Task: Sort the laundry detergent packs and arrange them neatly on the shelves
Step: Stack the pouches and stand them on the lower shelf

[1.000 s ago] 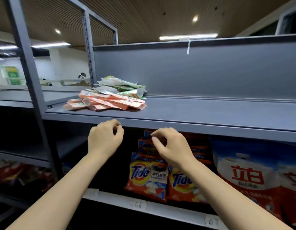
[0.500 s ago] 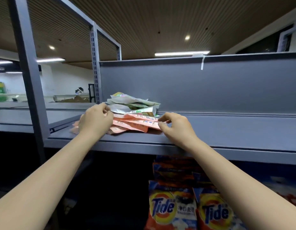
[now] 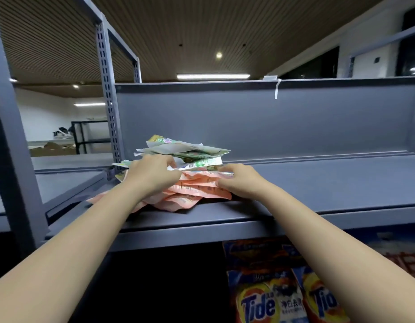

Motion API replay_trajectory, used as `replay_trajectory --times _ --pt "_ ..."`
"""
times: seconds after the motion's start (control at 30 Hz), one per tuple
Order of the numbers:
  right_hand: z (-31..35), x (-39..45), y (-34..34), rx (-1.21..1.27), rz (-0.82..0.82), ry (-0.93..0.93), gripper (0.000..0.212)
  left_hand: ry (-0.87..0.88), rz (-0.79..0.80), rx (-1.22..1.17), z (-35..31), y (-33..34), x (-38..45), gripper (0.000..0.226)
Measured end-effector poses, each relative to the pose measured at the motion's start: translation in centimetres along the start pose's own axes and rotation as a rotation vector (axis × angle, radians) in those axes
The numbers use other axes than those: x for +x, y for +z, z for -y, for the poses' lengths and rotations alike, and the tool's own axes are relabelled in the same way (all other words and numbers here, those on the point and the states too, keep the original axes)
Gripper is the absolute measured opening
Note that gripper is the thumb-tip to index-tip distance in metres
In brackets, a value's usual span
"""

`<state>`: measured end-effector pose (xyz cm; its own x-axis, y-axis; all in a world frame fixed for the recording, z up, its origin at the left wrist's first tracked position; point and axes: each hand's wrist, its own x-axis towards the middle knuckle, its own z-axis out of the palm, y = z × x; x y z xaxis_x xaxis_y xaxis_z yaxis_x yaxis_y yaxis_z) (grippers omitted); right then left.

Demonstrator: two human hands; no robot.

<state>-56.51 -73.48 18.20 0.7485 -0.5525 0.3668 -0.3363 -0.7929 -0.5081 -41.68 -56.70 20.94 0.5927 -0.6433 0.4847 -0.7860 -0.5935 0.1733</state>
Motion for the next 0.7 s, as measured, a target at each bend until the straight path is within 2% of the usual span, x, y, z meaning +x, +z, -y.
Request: replay_trajectory --times 0.13,0.23,0.37,0.57,0.7 --pt "0.3 0.3 0.8 -0.041 0.029 0.064 0.048 0.012 0.120 0.014 0.7 1.0 -0.5 0.046" --pt "0.5 0.3 1.4 -0.107 -0.051 0.069 0.042 0.019 0.082 0.020 1.0 1.4 -0.7 0.032" --pt "0.2 -0.1 1.9 -0.043 -0.196 0.083 0.038 0.000 0.028 0.014 1.0 1.5 -0.8 0.035" --pt "-0.5 -1.3 0.6 0.235 -0.449 0.059 0.032 -0.038 -0.279 -0.086 1.0 0.7 -1.4 0.032" --pt "-0.5 -2.0 -0.6 0.332 -0.553 0.034 0.028 -0.054 -0.423 -0.213 0.2 -0.4 -2.1 0.030"
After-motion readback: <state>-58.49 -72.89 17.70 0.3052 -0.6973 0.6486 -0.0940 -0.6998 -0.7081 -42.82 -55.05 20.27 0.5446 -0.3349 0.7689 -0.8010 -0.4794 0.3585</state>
